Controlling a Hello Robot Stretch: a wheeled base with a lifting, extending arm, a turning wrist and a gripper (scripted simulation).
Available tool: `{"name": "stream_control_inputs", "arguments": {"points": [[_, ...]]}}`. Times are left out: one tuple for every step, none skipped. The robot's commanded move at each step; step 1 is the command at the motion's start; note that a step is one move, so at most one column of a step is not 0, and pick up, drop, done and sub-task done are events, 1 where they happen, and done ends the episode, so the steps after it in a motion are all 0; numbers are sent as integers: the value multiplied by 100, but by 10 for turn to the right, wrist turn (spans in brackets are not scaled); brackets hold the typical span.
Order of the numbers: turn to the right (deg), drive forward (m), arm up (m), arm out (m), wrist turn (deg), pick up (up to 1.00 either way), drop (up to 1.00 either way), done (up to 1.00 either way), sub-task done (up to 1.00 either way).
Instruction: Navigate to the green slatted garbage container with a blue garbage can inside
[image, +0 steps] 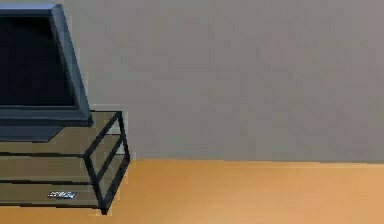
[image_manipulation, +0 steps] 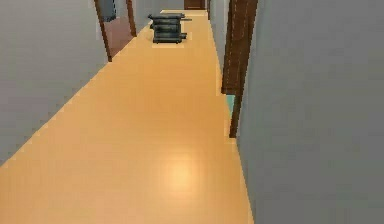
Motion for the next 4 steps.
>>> {"name": "stream_control_inputs", "arguments": {"points": [[-450,0,0,0,0,0,0,0,0],[-360,0,0,0,0,0,0,0,0],[0,15,0,0,0,0,0,0,0],[-360,0,0,0,0,0,0,0,0]]}}
